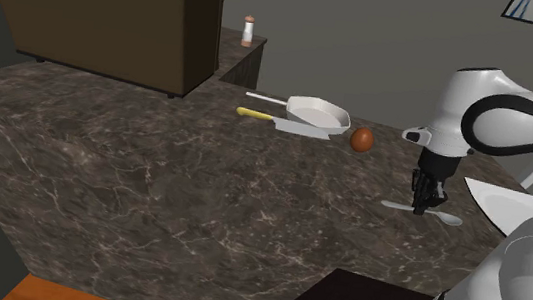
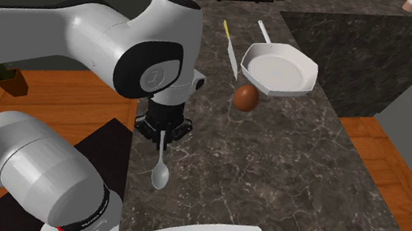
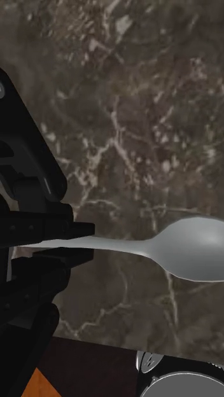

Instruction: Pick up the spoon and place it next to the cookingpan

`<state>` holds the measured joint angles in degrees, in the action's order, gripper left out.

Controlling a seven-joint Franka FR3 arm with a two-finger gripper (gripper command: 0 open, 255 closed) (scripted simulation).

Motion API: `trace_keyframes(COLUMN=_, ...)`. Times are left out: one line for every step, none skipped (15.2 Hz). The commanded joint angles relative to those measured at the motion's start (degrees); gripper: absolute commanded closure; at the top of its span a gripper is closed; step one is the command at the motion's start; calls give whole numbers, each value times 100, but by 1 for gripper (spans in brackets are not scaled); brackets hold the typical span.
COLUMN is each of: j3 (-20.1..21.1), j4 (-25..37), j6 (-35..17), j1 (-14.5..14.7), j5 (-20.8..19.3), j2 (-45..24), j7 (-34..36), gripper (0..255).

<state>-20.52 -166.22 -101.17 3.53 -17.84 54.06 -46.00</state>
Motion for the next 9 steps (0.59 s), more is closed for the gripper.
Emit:
trace_keyframes(j3=-3, j4=-9, j6=0, j1=1, j5=1, j2=-7, j7=-1, gripper=255)
trace_keyframes(j3=-5, j4=-12, j6=2, j1=-2, j5=-1, j2=-3, j7=-3, gripper=255)
trace_keyframes(j3=-6, j4=-11, j6=1, j1=-3, j5=-2, j2=-5, j7=-4, gripper=255)
trace_keyframes(j3=-4, j4=-11, j6=4, j1=-3, j5=0, j2=-2, j7=-3, gripper=255)
trace_keyframes(j3=3, j4=-8, j6=7, j1=4, j5=7, j2=-2, j7=3, gripper=255)
trace_keyframes(j3=29, j4=54, j6=101, j1=13, j5=35, j2=31, j7=0, gripper=255)
trace_keyframes(j3=55, j4=118, j6=191, j1=22, j5=61, j2=58, j7=-3, gripper=255)
trace_keyframes(j3=81, j4=182, j6=280, j1=32, j5=87, j2=85, j7=-6, gripper=255)
trace_keyframes(j3=106, j4=248, j6=368, j1=41, j5=112, j2=108, j7=-9, gripper=255)
